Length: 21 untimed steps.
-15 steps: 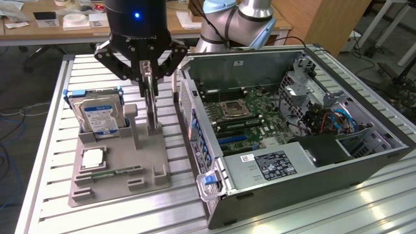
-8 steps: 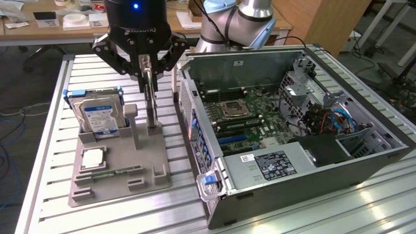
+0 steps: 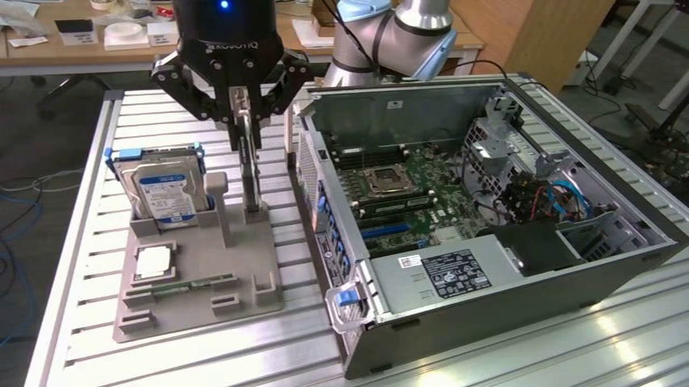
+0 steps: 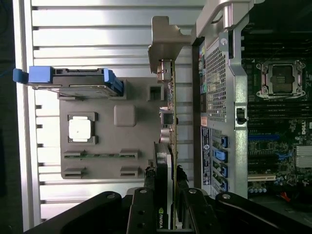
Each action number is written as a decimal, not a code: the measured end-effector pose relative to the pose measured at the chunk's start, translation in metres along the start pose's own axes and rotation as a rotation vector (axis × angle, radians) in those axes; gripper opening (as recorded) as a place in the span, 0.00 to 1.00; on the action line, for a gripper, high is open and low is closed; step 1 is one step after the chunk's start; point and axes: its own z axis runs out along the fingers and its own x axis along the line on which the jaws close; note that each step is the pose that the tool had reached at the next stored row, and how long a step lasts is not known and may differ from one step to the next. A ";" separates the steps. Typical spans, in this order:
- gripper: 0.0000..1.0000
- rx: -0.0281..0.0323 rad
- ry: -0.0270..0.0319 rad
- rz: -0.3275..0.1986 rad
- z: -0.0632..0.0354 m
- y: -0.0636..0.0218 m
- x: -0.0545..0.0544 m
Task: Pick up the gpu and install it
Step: 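Pick up the gpu and move the gpu toward the slot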
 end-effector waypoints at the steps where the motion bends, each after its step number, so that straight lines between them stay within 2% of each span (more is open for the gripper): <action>1: 0.27 0.0000 0.0000 0.000 0.0000 0.0000 0.000; 11: 0.27 -0.0002 0.0001 0.000 -0.0001 0.0003 -0.007; 21: 0.27 -0.0003 0.0000 0.000 -0.0001 0.0011 -0.025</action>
